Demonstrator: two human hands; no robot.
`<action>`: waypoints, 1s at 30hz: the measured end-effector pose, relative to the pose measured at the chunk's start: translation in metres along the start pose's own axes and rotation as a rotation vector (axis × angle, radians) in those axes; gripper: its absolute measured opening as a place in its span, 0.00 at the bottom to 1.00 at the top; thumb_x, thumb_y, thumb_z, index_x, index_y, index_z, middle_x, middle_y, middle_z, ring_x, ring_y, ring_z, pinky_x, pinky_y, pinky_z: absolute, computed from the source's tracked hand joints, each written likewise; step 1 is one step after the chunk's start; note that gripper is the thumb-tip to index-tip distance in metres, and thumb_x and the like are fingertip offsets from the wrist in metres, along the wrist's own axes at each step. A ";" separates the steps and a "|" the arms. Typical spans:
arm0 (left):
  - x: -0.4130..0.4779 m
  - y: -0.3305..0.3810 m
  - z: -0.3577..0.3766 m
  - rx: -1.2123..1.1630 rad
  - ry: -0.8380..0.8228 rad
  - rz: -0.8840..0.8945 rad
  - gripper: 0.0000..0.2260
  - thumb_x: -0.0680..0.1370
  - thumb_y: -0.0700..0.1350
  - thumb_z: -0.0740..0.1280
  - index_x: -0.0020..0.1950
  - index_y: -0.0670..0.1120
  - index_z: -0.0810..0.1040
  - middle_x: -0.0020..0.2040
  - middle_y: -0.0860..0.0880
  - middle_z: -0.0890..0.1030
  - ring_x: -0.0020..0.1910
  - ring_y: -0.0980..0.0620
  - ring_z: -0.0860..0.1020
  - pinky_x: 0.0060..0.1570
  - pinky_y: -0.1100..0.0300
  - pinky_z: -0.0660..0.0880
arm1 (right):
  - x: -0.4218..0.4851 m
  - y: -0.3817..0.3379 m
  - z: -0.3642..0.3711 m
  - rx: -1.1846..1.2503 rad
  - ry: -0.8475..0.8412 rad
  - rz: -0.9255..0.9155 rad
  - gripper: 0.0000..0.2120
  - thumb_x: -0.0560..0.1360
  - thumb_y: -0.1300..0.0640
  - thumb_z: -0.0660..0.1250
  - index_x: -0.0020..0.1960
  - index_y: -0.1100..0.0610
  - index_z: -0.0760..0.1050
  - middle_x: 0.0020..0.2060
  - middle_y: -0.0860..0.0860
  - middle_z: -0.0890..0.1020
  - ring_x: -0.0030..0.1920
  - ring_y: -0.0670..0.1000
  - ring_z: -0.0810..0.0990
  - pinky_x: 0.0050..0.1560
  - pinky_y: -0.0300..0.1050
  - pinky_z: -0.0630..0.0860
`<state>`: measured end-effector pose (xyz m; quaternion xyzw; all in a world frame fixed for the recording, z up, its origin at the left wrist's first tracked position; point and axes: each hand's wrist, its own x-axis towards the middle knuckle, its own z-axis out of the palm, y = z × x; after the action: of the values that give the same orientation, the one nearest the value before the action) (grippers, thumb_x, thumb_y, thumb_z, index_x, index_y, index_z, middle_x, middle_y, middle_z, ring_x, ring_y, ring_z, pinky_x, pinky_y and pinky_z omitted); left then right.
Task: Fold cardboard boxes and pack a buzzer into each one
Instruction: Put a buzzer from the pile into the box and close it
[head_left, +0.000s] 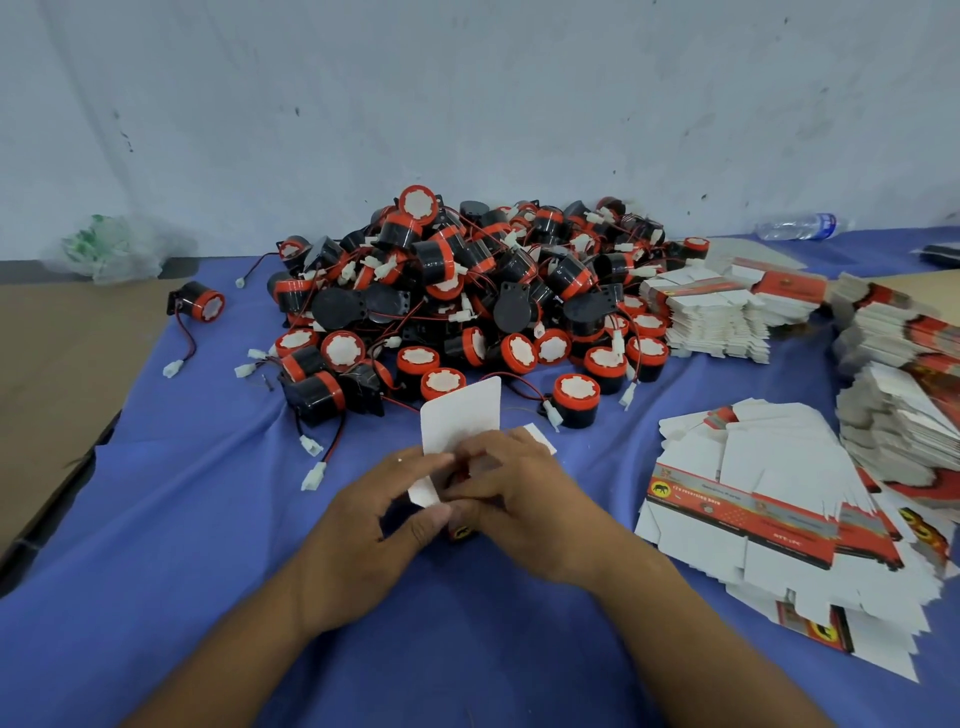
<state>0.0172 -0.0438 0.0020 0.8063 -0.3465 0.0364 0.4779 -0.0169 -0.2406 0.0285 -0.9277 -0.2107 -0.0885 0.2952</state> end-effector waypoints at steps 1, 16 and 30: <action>0.000 0.001 0.001 -0.002 -0.026 0.009 0.20 0.79 0.49 0.66 0.70 0.56 0.69 0.68 0.62 0.73 0.68 0.60 0.71 0.65 0.66 0.68 | 0.000 0.002 -0.002 0.107 0.023 0.014 0.06 0.77 0.55 0.72 0.46 0.55 0.86 0.55 0.45 0.81 0.55 0.47 0.77 0.59 0.46 0.72; -0.002 -0.005 0.007 -0.063 0.088 -0.084 0.20 0.74 0.50 0.69 0.59 0.58 0.61 0.58 0.52 0.79 0.58 0.51 0.79 0.60 0.50 0.75 | -0.002 0.005 -0.006 0.272 0.240 0.452 0.06 0.74 0.49 0.74 0.46 0.37 0.81 0.74 0.47 0.63 0.75 0.48 0.54 0.64 0.40 0.58; 0.001 -0.004 0.007 0.097 0.016 0.057 0.25 0.78 0.50 0.66 0.74 0.47 0.68 0.63 0.58 0.74 0.61 0.59 0.74 0.60 0.68 0.71 | -0.004 -0.001 0.006 -0.150 -0.173 0.239 0.11 0.82 0.44 0.55 0.53 0.40 0.77 0.79 0.45 0.32 0.76 0.56 0.25 0.76 0.58 0.34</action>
<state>0.0182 -0.0487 -0.0045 0.8180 -0.3635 0.0732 0.4397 -0.0208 -0.2376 0.0234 -0.9698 -0.1164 0.0118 0.2141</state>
